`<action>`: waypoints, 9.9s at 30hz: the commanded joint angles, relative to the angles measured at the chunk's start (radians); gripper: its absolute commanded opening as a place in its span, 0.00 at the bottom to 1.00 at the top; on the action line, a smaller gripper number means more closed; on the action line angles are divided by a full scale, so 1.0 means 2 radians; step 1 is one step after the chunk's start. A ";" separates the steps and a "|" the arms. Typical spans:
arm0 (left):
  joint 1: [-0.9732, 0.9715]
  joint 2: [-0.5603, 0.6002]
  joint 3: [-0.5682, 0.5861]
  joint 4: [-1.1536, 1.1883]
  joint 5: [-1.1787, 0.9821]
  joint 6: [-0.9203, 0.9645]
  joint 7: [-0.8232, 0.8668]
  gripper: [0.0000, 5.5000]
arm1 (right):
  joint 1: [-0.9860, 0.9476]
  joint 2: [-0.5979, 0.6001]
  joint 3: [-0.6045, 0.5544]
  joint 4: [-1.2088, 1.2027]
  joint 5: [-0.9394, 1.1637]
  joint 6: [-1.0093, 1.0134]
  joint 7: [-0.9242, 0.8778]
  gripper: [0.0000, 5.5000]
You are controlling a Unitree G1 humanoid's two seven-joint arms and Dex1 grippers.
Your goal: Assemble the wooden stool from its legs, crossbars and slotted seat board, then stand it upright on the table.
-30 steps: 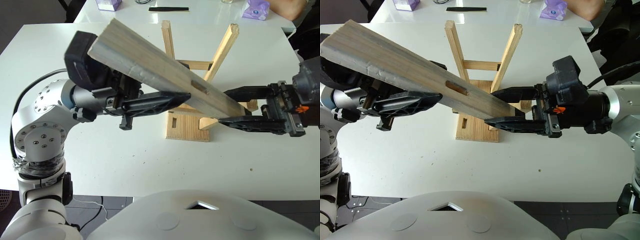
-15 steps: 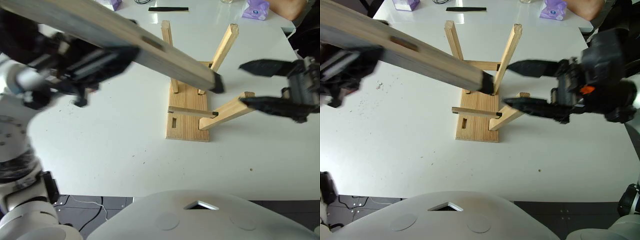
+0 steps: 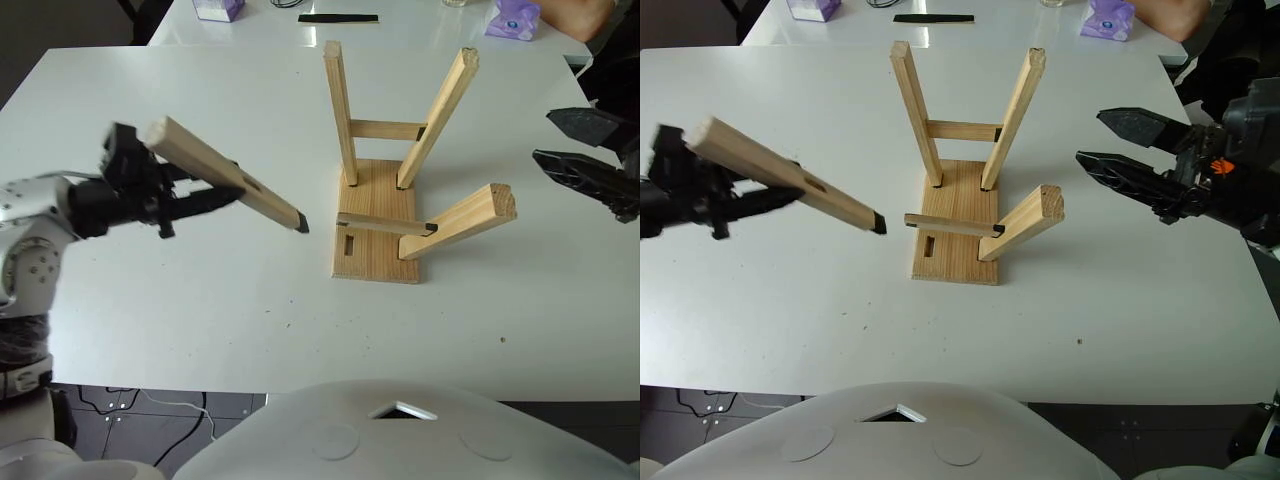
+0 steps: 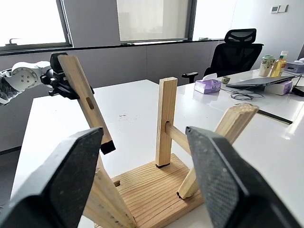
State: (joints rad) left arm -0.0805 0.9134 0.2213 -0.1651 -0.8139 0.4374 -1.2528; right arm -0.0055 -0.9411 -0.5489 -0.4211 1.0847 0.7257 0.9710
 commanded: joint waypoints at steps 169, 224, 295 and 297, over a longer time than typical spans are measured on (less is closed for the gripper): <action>-0.066 -0.056 -0.224 -0.035 0.152 -0.077 0.015 0.37 | 0.101 0.080 0.095 -0.013 -0.193 -0.125 -0.013 0.58; -0.106 -0.073 -0.168 -0.084 0.131 -0.022 0.015 0.37 | 0.113 0.085 0.105 -0.014 -0.210 -0.138 -0.018 0.58; -0.176 -0.057 -0.344 -0.017 0.236 -0.016 0.009 0.37 | 0.113 0.094 0.137 -0.014 -0.234 -0.148 -0.027 0.58; -0.184 -0.061 -0.350 -0.010 0.241 -0.017 0.009 0.37 | 0.109 0.094 0.142 -0.012 -0.235 -0.149 -0.027 0.58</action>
State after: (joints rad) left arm -0.5020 0.7776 -0.3567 -0.2387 -0.4951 0.3492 -1.2421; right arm 0.2250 -0.7496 -0.2832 -0.4373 0.6201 0.4358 0.8998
